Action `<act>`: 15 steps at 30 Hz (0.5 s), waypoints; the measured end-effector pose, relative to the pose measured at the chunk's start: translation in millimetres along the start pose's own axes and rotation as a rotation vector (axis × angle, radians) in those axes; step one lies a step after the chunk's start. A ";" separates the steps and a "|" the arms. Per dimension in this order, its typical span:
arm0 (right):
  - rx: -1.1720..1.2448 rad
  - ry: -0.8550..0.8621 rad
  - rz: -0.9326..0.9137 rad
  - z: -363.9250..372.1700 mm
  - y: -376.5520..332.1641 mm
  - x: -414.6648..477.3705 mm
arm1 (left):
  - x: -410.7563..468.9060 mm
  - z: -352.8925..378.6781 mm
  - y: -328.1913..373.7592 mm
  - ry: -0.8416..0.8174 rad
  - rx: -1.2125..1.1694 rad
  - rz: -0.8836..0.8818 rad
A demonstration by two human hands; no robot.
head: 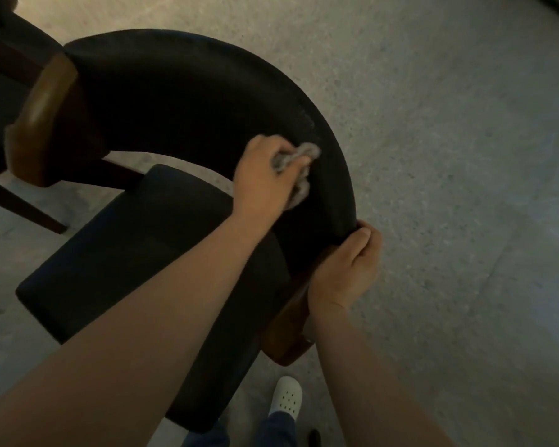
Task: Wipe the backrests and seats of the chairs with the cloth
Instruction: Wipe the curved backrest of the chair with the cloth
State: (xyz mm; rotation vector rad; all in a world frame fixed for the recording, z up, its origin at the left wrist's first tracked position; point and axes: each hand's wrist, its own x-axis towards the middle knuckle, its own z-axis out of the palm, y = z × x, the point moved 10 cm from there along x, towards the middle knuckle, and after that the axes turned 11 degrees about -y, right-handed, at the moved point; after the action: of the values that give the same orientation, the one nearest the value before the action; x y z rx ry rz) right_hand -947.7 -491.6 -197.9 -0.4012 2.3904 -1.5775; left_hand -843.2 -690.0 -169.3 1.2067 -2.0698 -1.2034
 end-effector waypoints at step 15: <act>-0.013 0.015 -0.042 -2.6 -6.6 0.6 | -22.1 30.5 8.5 0.078 -0.204 0.161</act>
State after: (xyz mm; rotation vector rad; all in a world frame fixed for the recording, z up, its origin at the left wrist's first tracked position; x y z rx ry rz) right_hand -948.6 -492.1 -190.8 -0.4469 2.4200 -1.5892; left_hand -858.0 -655.1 -176.8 0.9593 -1.8960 -1.2373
